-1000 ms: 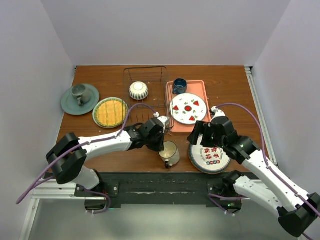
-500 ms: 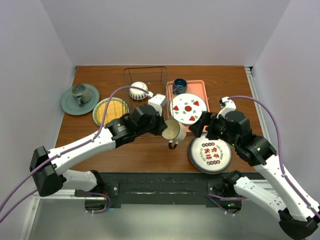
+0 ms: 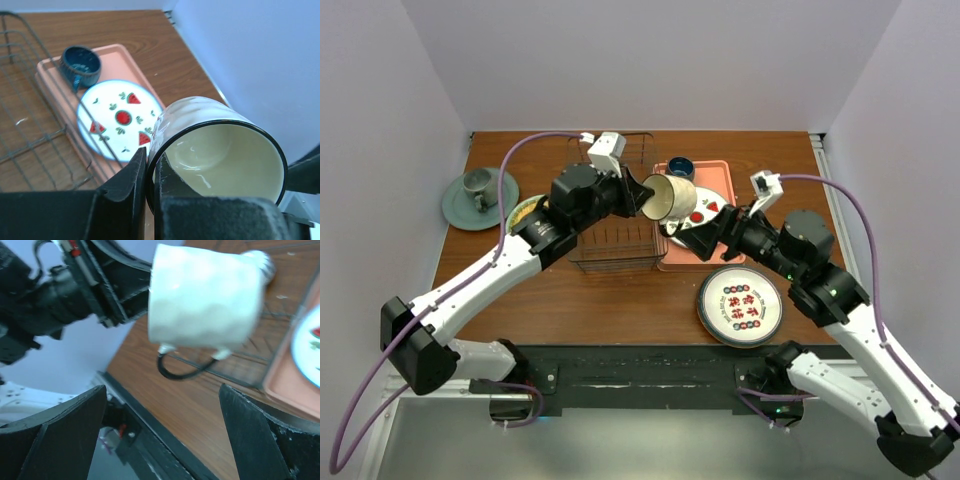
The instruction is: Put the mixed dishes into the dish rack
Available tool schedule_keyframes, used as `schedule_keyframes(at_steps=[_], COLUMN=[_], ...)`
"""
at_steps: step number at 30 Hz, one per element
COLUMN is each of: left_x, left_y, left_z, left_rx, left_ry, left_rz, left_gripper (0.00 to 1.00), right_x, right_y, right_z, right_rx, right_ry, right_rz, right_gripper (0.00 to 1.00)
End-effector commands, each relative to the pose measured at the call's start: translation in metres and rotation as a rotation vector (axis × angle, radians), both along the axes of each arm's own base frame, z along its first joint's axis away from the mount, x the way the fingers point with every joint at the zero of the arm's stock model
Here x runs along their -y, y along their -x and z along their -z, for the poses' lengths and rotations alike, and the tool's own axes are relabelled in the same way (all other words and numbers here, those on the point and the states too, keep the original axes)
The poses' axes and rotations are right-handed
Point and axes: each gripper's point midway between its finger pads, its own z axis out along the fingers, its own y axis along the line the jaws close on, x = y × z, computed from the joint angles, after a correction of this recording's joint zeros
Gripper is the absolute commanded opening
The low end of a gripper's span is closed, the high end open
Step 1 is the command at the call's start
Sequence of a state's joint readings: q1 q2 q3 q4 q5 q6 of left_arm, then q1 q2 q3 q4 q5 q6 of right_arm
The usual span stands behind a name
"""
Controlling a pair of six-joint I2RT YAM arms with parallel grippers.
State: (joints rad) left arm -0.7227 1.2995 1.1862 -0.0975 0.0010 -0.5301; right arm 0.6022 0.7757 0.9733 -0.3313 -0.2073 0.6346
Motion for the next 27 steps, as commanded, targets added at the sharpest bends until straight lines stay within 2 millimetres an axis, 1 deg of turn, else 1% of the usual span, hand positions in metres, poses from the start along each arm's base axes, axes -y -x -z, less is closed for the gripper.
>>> schedule_keyframes(at_steps=[1, 2, 3, 5, 10, 11, 14, 16, 17, 21, 22, 25, 26, 27], left_x=[0.006, 0.006, 0.008, 0.008, 0.006, 0.004, 0.000, -0.003, -0.004, -0.010, -0.009, -0.008, -0.006, -0.006], left_y=[0.019, 0.022, 0.030, 0.037, 0.047, 0.048, 0.048, 0.047, 0.048, 0.046, 0.046, 0.050, 0.052, 0.054], left_z=[-0.105, -0.112, -0.119, -0.127, -0.132, -0.135, -0.138, -0.140, -0.142, -0.146, -0.146, -0.149, -0.148, -0.149], left_rx=[0.248, 0.270, 0.282, 0.292, 0.290, 0.301, 0.312, 0.318, 0.322, 0.338, 0.337, 0.343, 0.338, 0.341], left_ry=[0.278, 0.298, 0.314, 0.335, 0.366, 0.374, 0.388, 0.393, 0.396, 0.401, 0.400, 0.418, 0.423, 0.427], left_rz=[0.121, 0.138, 0.177, 0.200, 0.228, 0.225, 0.206, 0.187, 0.182, 0.158, 0.158, 0.178, 0.192, 0.202], left_gripper=[0.00, 0.00, 0.00, 0.00, 0.00, 0.00, 0.00, 0.00, 0.00, 0.00, 0.00, 0.00, 0.00, 0.00], right_x=[-0.036, -0.039, -0.041, -0.042, -0.035, -0.033, -0.025, -0.020, -0.016, -0.003, -0.002, -0.004, -0.008, -0.013], right_y=[0.008, 0.007, 0.006, 0.006, 0.005, 0.003, 0.004, 0.007, 0.005, -0.001, -0.002, -0.004, -0.006, -0.003], right_z=[-0.038, -0.039, -0.038, -0.041, -0.045, -0.043, -0.049, -0.052, -0.053, -0.050, -0.046, -0.042, -0.039, -0.037], right_rx=[0.084, 0.093, 0.087, 0.086, 0.083, 0.071, 0.085, 0.102, 0.114, 0.117, 0.109, 0.116, 0.109, 0.109], right_ry=[-0.149, -0.159, -0.163, -0.178, -0.185, -0.190, -0.196, -0.193, -0.185, -0.154, -0.142, -0.131, -0.127, -0.126], right_rz=[-0.195, -0.205, -0.214, -0.212, -0.172, -0.153, -0.109, -0.102, -0.074, 0.006, 0.015, 0.010, -0.004, -0.040], right_gripper=[0.99, 0.99, 0.99, 0.99, 0.98, 0.98, 0.98, 0.98, 0.98, 0.98, 0.98, 0.98, 0.98, 0.98])
